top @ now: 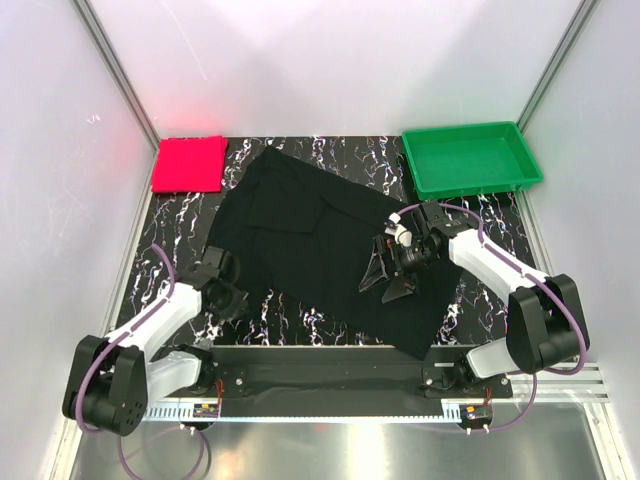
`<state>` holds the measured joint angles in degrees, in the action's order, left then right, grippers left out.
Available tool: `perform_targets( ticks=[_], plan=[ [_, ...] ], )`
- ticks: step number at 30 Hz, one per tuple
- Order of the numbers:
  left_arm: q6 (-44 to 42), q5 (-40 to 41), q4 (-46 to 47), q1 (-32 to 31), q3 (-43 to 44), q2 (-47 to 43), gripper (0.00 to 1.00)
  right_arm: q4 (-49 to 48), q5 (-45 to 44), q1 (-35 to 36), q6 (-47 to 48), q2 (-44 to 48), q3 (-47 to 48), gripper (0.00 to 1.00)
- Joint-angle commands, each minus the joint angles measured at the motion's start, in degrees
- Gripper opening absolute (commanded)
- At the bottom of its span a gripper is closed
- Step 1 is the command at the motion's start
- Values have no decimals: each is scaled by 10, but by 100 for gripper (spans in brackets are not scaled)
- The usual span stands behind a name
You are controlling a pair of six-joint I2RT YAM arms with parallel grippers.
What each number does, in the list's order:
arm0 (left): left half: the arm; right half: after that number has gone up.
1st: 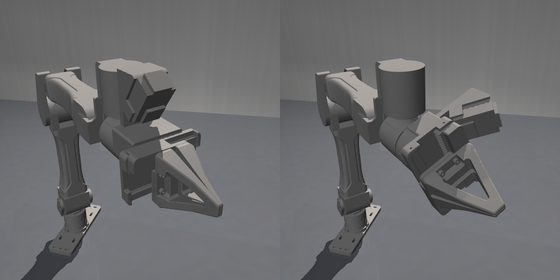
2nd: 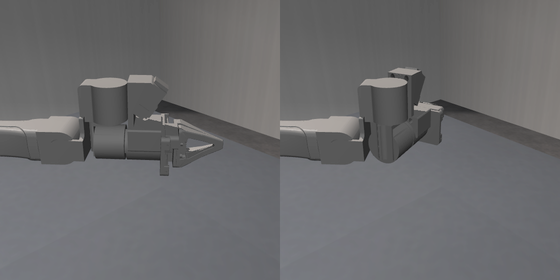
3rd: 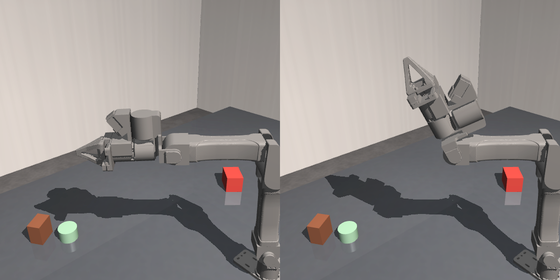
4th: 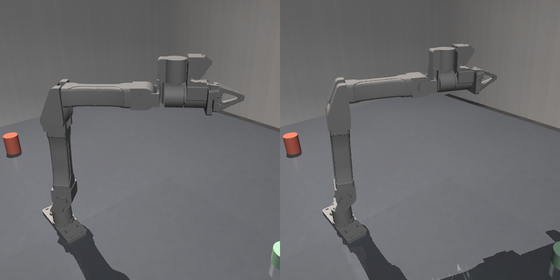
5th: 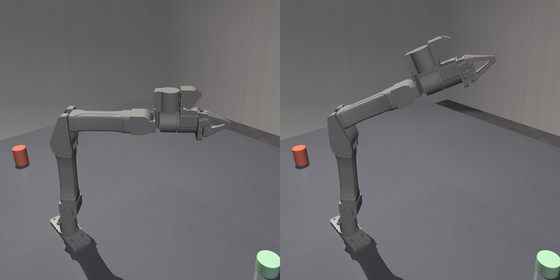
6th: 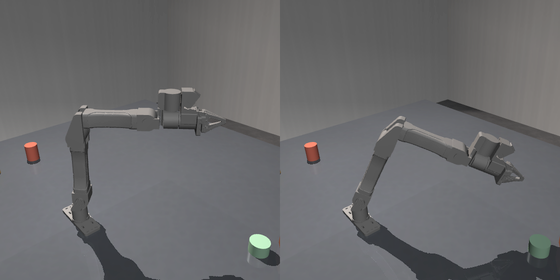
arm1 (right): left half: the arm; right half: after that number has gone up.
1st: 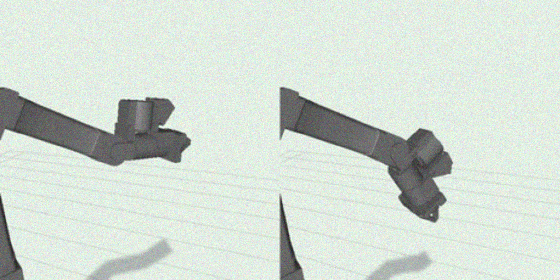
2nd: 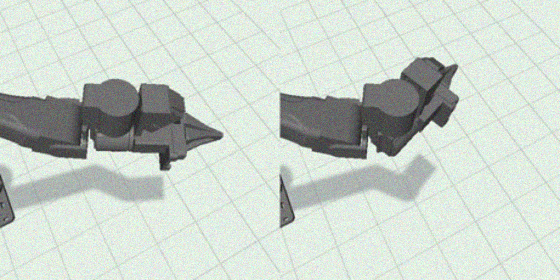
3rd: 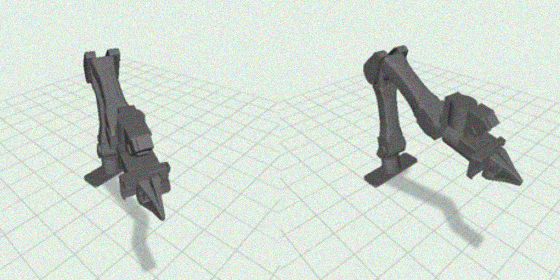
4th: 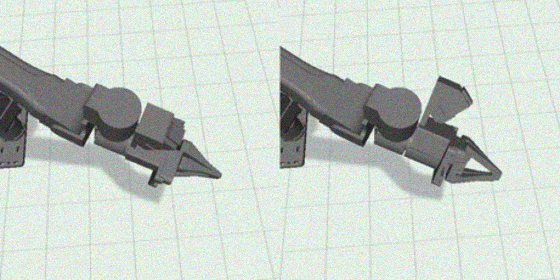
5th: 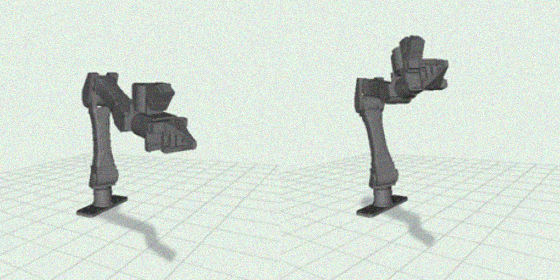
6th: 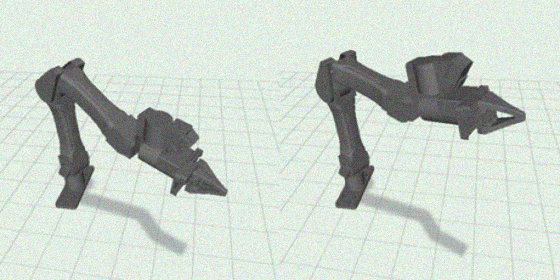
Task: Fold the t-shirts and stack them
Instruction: Fold the tshirt
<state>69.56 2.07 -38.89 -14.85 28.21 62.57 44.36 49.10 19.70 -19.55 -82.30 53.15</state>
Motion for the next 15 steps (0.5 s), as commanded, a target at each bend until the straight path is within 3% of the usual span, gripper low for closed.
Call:
perform_targets(
  ticks=[1,5,6,8,10,13,15],
  plan=[
    [53,-35,-29,-29,0,-14,0,-12,16,-1,-2,-2,21,100],
    [15,-23,-81,-45,75,-32,0,-12,18,-1,-2,-2,21,100],
    [5,22,-98,-45,94,-37,2,-12,18,0,-2,-2,20,100],
    [-30,95,-136,-40,145,-45,18,-12,18,0,-3,-2,19,100],
    [-91,122,-145,-19,168,-42,47,-12,20,-1,-6,-3,18,100],
    [-174,142,-146,46,193,-33,65,-13,27,0,-7,-2,17,100],
    [-221,151,-137,96,197,-26,68,-14,28,0,-8,1,15,100]
  ],
)
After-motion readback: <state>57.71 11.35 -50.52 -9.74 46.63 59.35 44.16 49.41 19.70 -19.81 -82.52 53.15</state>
